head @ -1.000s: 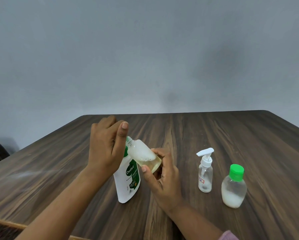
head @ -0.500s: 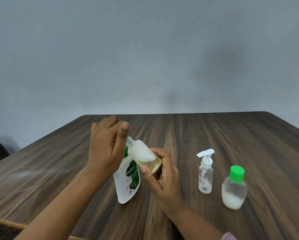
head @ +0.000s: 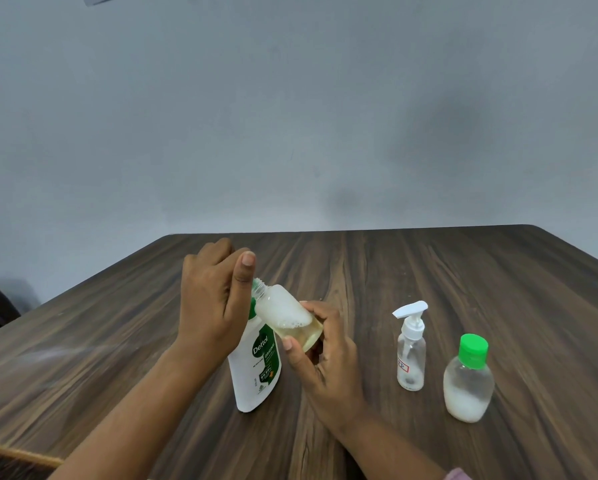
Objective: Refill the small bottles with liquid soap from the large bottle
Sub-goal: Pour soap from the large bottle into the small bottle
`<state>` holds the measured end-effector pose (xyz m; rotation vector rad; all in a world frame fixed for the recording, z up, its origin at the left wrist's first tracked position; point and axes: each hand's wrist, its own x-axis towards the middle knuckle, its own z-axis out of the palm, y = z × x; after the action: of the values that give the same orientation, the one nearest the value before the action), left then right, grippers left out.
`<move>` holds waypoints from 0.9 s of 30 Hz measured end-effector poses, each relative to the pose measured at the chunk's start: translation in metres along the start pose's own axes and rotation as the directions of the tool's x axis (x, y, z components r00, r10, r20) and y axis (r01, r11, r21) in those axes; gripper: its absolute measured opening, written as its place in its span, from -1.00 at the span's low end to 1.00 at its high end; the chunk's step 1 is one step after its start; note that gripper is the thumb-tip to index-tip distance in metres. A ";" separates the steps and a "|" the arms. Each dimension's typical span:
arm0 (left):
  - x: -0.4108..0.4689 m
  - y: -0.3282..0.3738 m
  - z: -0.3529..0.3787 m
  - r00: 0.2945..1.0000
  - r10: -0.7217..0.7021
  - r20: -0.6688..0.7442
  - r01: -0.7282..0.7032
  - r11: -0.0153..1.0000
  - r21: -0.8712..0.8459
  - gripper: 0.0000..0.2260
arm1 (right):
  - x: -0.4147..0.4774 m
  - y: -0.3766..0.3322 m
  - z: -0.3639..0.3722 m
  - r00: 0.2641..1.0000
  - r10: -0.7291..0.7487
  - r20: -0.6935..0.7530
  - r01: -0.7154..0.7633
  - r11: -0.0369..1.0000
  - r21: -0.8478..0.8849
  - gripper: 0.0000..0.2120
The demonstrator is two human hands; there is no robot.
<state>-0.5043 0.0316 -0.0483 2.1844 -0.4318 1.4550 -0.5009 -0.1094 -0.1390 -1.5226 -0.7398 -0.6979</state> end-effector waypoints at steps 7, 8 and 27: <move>-0.003 -0.001 0.002 0.999 0.022 -0.027 -0.022 1.000 -0.006 -0.42 | 0.002 0.001 -0.001 1.000 0.004 -0.003 -0.004 1.000 0.016 -0.68; -0.006 -0.001 0.003 0.999 0.022 -0.041 -0.022 1.000 -0.009 -0.43 | 0.002 0.001 -0.001 1.000 0.004 -0.002 -0.004 1.000 0.019 -0.69; -0.013 0.004 0.005 0.997 0.001 -0.073 -0.002 1.000 -0.024 -0.48 | 0.000 0.000 -0.002 0.999 0.034 -0.014 -0.034 0.999 0.021 -0.69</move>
<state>-0.5070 0.0255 -0.0614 2.1052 -0.4233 1.5177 -0.5009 -0.1109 -0.1385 -1.5068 -0.7071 -0.6728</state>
